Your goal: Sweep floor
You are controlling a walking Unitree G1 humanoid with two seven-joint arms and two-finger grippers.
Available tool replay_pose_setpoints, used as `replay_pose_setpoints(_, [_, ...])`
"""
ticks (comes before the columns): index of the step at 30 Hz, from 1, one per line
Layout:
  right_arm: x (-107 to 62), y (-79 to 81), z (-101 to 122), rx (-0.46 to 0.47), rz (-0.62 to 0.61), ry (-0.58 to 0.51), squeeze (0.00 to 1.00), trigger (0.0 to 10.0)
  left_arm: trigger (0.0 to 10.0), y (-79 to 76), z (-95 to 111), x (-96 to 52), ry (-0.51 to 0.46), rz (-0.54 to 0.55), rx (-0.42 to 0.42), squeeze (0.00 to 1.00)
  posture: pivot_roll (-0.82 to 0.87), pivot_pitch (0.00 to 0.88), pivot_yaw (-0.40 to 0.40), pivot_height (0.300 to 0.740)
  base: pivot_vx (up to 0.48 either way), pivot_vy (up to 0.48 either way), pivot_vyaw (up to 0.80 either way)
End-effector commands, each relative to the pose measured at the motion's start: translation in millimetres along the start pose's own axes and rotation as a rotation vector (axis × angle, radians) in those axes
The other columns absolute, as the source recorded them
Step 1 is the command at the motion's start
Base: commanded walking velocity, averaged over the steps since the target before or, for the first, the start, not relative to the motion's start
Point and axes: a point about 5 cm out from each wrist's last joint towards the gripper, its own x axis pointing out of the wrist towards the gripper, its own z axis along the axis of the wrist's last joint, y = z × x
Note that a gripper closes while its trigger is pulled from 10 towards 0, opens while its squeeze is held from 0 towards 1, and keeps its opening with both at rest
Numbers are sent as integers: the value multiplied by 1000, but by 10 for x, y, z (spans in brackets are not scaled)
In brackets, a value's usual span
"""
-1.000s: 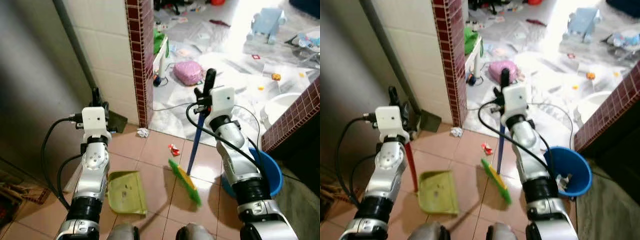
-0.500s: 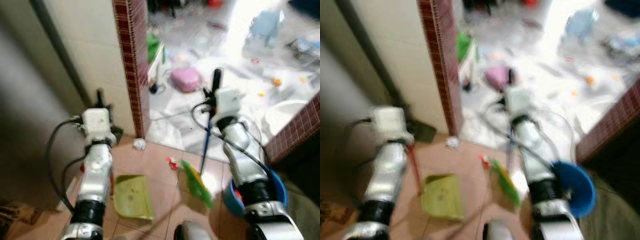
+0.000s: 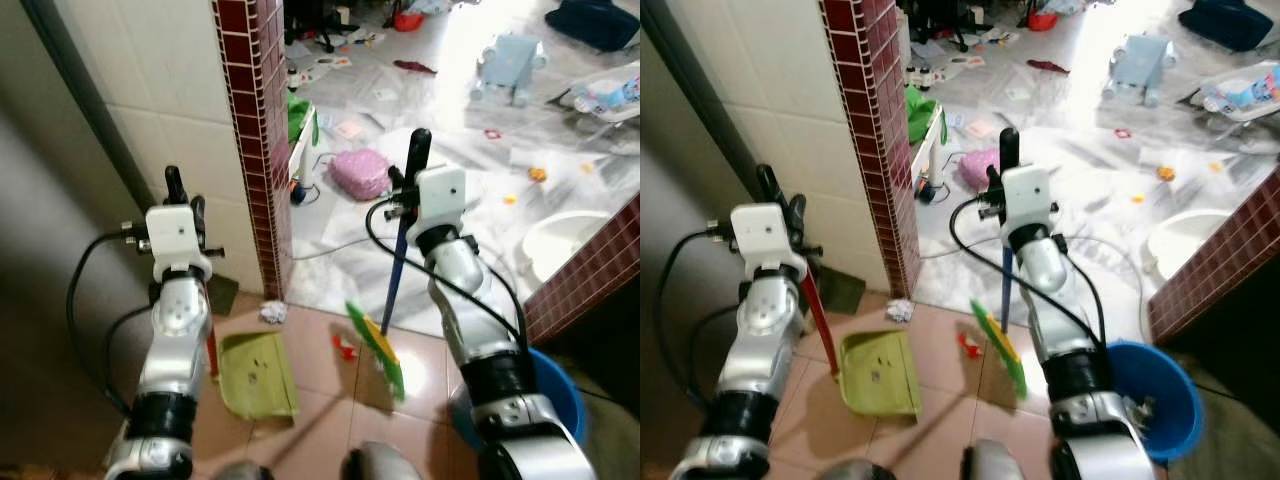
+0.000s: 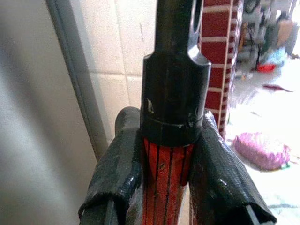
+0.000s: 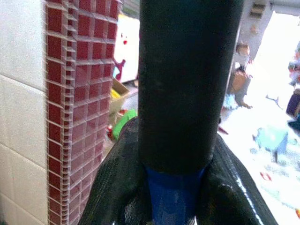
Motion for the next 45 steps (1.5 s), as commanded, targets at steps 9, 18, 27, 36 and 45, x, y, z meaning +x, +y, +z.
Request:
replay_pose_setpoints(9, [68,12,108,0,14,-39,0,10000,10000,-72,35,39,-64,-24,2,0,-69,0,-4,740,0,0,0])
replay_pose_setpoints(18, [70,11,62,90,-9,-4,0,10000,10000,-205,-191,63,23,-12,44,0,-81,0,-4,740,0,0,0])
replay_pose_setpoints(27, [15,38,34,220,17,73,0,10000,10000,-325,-321,148,70,6,72,0,-192,15,-16,740,0,0,0])
replay_pose_setpoints(36, [-28,141,79,411,147,144,0,10000,10000,-404,-421,102,108,5,84,0,-207,18,-24,740,0,0,0])
replay_pose_setpoints(45, [176,19,688,275,229,-67,0,10000,10000,-431,-491,57,130,-17,79,0,-202,21,-11,740,0,0,0])
